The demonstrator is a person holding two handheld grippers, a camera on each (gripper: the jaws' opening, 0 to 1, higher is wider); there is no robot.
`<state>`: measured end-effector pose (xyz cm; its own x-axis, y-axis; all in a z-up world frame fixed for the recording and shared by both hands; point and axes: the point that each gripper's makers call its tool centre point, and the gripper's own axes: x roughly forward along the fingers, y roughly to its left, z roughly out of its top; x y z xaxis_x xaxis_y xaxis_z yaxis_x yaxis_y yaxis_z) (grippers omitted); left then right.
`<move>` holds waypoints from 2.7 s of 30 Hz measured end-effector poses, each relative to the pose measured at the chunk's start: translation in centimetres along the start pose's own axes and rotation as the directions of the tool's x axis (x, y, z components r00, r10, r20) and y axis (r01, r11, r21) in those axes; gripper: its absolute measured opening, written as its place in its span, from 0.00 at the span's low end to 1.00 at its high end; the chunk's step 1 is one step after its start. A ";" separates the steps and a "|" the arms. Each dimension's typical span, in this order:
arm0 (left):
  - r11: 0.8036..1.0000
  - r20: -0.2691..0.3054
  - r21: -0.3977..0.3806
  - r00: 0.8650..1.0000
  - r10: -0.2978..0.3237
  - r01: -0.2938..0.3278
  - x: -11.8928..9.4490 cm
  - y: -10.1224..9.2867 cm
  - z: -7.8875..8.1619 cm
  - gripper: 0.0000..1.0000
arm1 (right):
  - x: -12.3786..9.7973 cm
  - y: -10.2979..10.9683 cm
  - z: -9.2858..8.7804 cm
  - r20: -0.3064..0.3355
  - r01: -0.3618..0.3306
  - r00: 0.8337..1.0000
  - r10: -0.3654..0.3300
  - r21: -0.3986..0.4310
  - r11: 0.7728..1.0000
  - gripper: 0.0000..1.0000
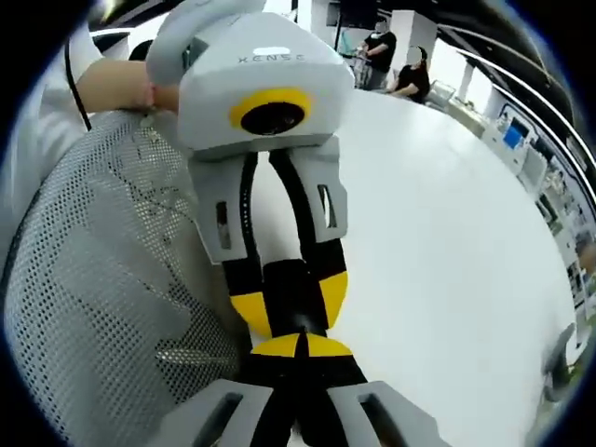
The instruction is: Press the specified remote control buttons in sequence, fully releasing each button before pressing the next.
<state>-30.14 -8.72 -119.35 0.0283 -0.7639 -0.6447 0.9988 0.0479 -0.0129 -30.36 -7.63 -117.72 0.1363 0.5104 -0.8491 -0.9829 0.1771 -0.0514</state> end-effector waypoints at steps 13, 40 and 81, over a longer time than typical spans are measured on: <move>1.000 -0.001 0.001 1.000 -0.001 0.001 0.0 0.1 0.0 0.25 | 0.9 0.2 0.1 -0.044 -0.040 0.998 0.036 -0.082 0.996 0.00; 1.000 -0.130 -0.005 0.991 0.015 -0.015 -0.1 -0.2 0.1 0.25 | 1.0 -0.1 0.8 0.132 0.007 0.991 -0.015 0.060 0.998 0.00; 0.999 -0.157 -0.030 0.987 0.026 -0.031 -0.1 -0.3 0.2 0.25 | -0.5 -0.2 -2.4 0.089 -0.177 0.980 0.178 -0.018 0.984 0.20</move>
<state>-30.39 -8.72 -119.14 0.0475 -0.6518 -0.7569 0.9957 0.0911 -0.0159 -30.49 -9.93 -118.55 -0.0303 0.6065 -0.7945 -0.9936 0.0683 0.0900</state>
